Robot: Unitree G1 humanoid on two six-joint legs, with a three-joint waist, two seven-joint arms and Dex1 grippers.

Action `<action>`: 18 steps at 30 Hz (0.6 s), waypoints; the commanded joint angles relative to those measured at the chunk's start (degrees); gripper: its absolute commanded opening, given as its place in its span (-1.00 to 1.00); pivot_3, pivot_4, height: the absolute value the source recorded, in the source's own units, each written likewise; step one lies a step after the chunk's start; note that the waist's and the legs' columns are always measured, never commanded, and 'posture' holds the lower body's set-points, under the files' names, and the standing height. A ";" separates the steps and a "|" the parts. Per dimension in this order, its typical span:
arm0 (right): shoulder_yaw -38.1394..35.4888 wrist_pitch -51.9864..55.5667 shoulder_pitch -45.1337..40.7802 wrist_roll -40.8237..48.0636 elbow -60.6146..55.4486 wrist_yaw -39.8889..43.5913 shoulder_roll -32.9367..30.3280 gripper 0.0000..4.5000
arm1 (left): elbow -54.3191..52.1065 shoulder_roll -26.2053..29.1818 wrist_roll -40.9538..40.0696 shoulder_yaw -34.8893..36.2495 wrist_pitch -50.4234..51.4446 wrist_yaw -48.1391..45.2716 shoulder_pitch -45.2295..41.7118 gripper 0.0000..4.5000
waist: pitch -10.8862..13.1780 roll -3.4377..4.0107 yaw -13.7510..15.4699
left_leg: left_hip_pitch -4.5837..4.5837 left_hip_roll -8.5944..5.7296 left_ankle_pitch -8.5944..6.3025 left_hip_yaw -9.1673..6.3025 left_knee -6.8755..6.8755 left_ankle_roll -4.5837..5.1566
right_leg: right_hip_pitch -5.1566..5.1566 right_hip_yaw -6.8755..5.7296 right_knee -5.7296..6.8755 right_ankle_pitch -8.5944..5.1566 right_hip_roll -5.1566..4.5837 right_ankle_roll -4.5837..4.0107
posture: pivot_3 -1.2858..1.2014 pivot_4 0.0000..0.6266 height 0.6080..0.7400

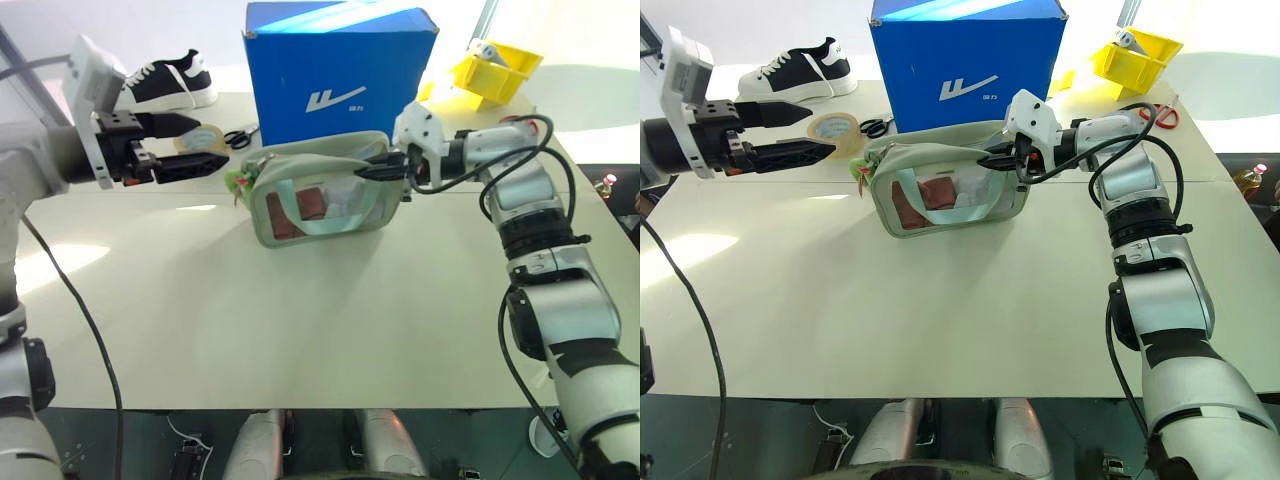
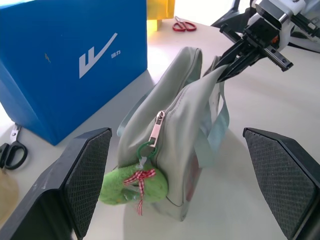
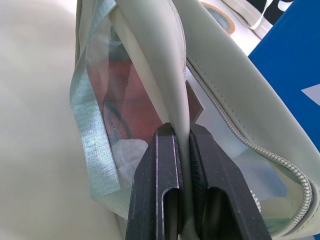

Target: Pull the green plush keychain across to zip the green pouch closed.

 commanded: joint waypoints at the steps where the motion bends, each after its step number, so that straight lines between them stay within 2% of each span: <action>1: -0.61 4.69 -1.28 0.92 -4.61 -1.78 0.66 -0.98 | -1.51 0.59 -0.06 1.48 -1.06 0.13 0.24 1.00 | 0.00 0.00 -0.02 | 0.00 0.00 0.00 0.00 0.00 0.00 | 0.00 0.00 0.00 0.00 0.00 0.00 | 0.03 -0.52 1.00; 4: -0.92 11.09 -0.97 1.85 -7.75 -2.43 0.99 -0.98 | -1.61 0.49 0.06 1.31 -1.37 0.28 0.47 1.00 | 0.00 0.00 -0.04 | 0.00 0.00 0.00 0.00 0.00 0.00 | -0.01 0.00 0.01 0.00 0.00 0.00 | 0.03 -0.52 1.00; 9: -0.26 13.67 0.79 1.70 -11.78 -1.87 0.57 -0.98 | -1.21 0.25 0.34 1.05 -1.88 0.43 0.25 1.00 | 0.00 0.00 0.09 | 0.00 0.00 -0.04 0.00 0.00 0.07 | -0.01 0.00 0.01 0.00 0.00 0.00 | 0.03 -0.52 1.00; 12: -0.13 14.32 1.46 2.04 -12.57 -1.31 0.43 -0.52 | -1.31 0.15 0.28 0.94 -2.01 0.46 0.34 1.00 | 0.00 0.00 0.09 | 0.00 0.00 -0.05 0.00 0.01 0.09 | -0.01 0.00 0.01 0.00 0.00 0.00 | 0.03 -0.52 1.00; 16: -1.00 10.32 1.12 1.36 -11.16 -1.59 -1.66 0.36 | -1.44 0.50 0.30 1.19 -2.20 0.37 1.02 1.00 | 0.00 0.00 0.15 | 0.00 0.00 -0.05 0.00 0.02 0.09 | -0.01 0.00 0.02 0.00 0.00 0.00 | 0.03 -0.52 1.00; 18: -1.47 8.94 0.33 1.51 -9.98 -0.74 -3.33 0.36 | -1.28 0.92 0.44 1.52 -2.33 0.31 1.42 1.00 | 0.00 0.00 0.21 | 0.00 0.00 -0.05 0.00 0.02 0.09 | 0.00 0.00 0.01 0.00 0.00 0.00 | 0.03 -0.52 1.00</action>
